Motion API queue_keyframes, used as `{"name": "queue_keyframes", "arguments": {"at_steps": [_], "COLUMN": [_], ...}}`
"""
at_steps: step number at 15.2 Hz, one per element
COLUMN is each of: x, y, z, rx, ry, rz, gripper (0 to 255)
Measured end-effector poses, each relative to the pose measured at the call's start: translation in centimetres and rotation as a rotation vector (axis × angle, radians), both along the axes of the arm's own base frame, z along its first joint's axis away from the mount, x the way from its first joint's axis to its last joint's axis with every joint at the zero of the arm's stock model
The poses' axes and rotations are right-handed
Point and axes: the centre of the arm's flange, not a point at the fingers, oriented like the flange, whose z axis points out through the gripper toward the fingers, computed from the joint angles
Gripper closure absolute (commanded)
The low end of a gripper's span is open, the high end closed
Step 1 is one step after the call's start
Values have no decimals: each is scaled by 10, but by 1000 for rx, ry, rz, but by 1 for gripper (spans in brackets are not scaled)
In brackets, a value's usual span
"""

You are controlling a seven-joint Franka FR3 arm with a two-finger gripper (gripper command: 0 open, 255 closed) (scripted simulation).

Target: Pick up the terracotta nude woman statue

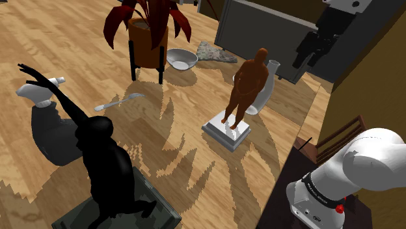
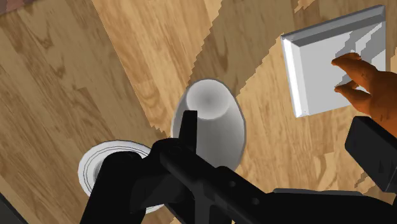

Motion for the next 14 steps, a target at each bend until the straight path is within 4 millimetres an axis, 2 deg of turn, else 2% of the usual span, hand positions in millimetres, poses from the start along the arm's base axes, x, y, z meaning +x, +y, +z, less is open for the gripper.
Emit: {"name": "queue_keyframes", "arguments": {"at_steps": [1, 3, 14], "x": [0, 3, 49], "y": [0, 12, 142], "z": [0, 6, 48], "rx": [0, 0, 8], "ry": [0, 0, -5], "rz": [0, -10, -99], "gripper": [0, 0, 0]}}
